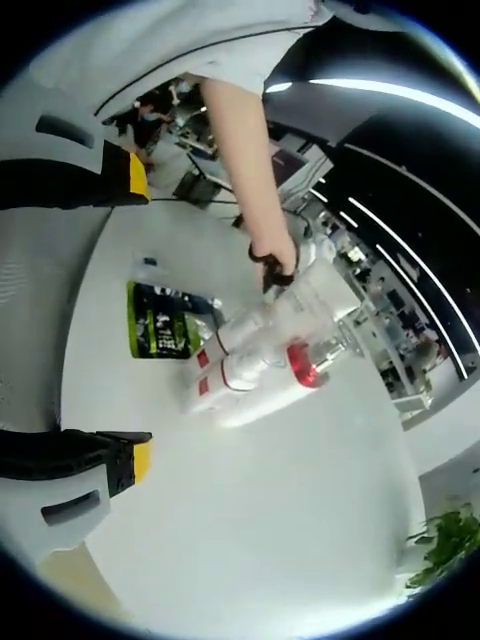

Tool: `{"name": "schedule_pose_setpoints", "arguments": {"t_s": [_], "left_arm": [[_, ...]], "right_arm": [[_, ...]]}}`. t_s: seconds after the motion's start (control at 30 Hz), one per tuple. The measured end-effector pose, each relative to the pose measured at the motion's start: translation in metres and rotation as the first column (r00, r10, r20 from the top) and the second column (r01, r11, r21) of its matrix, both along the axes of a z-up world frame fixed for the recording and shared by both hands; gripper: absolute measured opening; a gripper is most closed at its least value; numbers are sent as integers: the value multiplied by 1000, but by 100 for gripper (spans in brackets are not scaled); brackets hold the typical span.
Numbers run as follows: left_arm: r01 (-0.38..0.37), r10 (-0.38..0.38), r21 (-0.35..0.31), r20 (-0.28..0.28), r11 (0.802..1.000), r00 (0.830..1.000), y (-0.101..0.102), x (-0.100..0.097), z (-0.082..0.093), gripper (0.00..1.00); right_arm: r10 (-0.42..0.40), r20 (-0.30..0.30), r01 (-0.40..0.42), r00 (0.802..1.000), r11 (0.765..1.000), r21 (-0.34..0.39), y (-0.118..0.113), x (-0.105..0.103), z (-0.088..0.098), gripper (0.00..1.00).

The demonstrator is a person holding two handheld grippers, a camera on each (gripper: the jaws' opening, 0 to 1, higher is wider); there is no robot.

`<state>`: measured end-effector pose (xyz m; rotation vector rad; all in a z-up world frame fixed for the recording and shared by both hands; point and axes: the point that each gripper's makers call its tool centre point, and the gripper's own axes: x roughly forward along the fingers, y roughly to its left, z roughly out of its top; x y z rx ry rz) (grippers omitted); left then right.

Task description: Arrange the skincare products in the storage area until every visible bottle or jar stands upright without overlapping.

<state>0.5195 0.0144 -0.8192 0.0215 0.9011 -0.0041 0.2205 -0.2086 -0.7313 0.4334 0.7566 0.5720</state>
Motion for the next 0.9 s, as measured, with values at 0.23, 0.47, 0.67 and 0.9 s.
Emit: {"name": "schedule_pose_setpoints", "arguments": {"t_s": [0.23, 0.47, 0.67, 0.9], "left_arm": [[98, -98, 28, 23, 995, 995, -7, 3, 2, 36], [141, -142, 39, 31, 989, 989, 0, 9, -1, 15], [138, -140, 35, 93, 990, 986, 6, 10, 13, 48], [120, -119, -25, 41, 992, 992, 6, 18, 6, 77]], "right_arm": [[-2, 2, 2, 1000, 1000, -1, 0, 0, 0, 92], [-4, 7, 4, 1000, 1000, 0, -1, 1, 1, 92], [-6, 9, 6, 1000, 1000, 5, 0, 1, 1, 92], [-6, 7, 6, 1000, 1000, 10, 1, 1, 2, 92]]}}
